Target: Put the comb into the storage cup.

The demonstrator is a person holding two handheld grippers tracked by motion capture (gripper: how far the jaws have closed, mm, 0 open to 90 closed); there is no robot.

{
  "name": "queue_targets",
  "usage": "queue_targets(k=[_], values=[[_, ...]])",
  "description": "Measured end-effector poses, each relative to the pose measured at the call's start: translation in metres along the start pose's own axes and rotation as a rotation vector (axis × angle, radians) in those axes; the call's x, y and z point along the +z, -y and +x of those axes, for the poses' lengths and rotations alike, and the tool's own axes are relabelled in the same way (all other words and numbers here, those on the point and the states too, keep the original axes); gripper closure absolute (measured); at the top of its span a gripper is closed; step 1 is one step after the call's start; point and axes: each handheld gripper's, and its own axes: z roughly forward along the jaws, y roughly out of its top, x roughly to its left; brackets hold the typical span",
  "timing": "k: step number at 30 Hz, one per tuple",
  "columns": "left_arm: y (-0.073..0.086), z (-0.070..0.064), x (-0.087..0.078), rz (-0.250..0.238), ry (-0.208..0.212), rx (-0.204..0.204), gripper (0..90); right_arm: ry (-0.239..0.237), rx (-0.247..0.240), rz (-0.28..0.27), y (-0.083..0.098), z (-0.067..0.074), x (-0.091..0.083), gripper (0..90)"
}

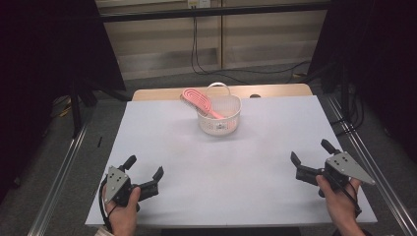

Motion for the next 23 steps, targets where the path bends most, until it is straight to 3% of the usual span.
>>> queue_targets(k=[6, 11, 20, 23], values=[[0.000, 0.000, -0.001, 0.003, -0.002, 0.008, 1.8, 0.022, 0.023, 0.010, 0.007, -0.006, -0.006, 0.0], [0.000, 0.000, -0.005, -0.005, -0.008, 0.004, 1.8, 0.046, 0.015, -0.005, 0.008, -0.006, -0.012, 0.0], [0.000, 0.002, -0.005, -0.003, -0.017, -0.009, 1.8, 0.039, 0.031, 0.014, 0.014, -0.005, -0.013, 0.0], [0.000, 0.003, -0.005, -0.004, -0.019, -0.014, 1.8, 0.033, 0.033, -0.002, 0.013, -0.004, -0.012, 0.0]])
